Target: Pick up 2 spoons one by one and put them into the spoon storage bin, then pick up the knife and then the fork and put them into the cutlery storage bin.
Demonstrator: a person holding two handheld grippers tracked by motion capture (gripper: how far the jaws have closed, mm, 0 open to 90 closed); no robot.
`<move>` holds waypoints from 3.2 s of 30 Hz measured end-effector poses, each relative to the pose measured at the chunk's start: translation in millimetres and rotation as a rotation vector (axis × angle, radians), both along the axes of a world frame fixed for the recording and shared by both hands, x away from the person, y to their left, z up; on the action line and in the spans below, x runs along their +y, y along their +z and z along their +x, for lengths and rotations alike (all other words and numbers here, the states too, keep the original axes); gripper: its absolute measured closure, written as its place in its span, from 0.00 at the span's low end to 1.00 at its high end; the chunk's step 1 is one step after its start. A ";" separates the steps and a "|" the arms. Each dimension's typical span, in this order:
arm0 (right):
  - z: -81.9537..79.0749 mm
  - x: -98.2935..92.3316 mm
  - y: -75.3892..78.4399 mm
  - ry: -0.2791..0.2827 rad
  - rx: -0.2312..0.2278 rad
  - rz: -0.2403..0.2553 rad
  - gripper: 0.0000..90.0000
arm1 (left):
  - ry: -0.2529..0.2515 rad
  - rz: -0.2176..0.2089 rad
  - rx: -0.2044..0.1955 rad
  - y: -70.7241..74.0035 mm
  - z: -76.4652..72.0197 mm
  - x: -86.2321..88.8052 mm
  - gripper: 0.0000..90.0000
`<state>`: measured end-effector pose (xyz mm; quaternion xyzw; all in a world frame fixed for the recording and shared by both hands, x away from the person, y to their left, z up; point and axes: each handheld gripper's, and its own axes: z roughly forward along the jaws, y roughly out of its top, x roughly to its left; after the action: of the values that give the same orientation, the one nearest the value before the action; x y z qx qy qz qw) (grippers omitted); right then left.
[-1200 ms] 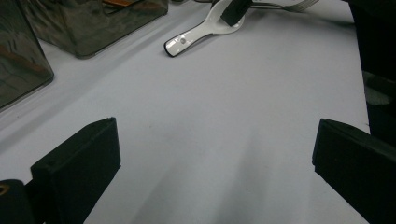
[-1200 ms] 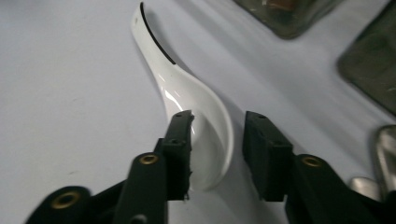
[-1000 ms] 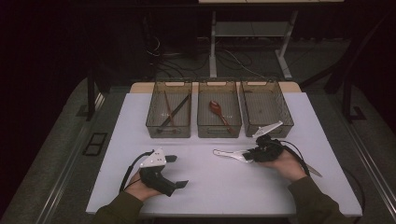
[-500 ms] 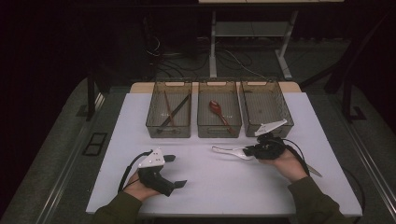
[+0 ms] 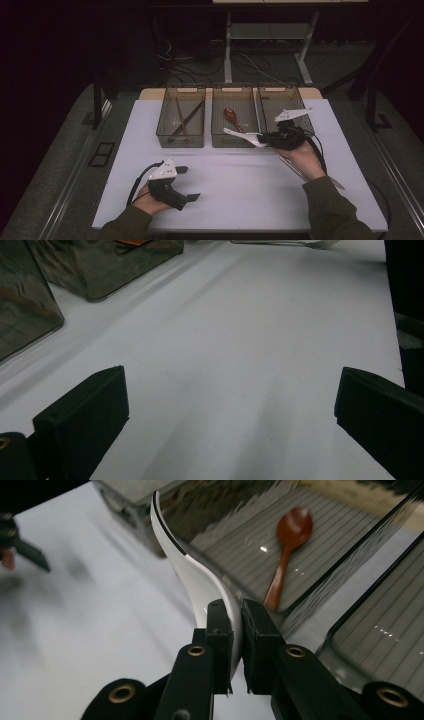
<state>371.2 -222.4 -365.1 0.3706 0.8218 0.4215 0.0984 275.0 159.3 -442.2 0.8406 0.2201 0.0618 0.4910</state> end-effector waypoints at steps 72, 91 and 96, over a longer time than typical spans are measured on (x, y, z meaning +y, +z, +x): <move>-19.5 -47.2 -7.4 -0.038 0.007 0.006 0.50 | 0.002 0.014 0.008 -0.7 -1.2 -1.4 0.01; -57.6 -80.0 -26.4 -0.015 0.097 -0.143 0.51 | 0.005 0.011 0.002 -0.2 -2.3 -1.1 0.01; -63.2 -86.5 -28.6 -0.036 0.144 -0.180 0.54 | 0.002 0.017 0.001 0.5 -3.5 -1.4 0.01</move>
<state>308.1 -308.9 -393.7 0.4043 0.8544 0.3166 0.0793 271.5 158.0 -441.7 0.8445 0.2207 0.0635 0.4838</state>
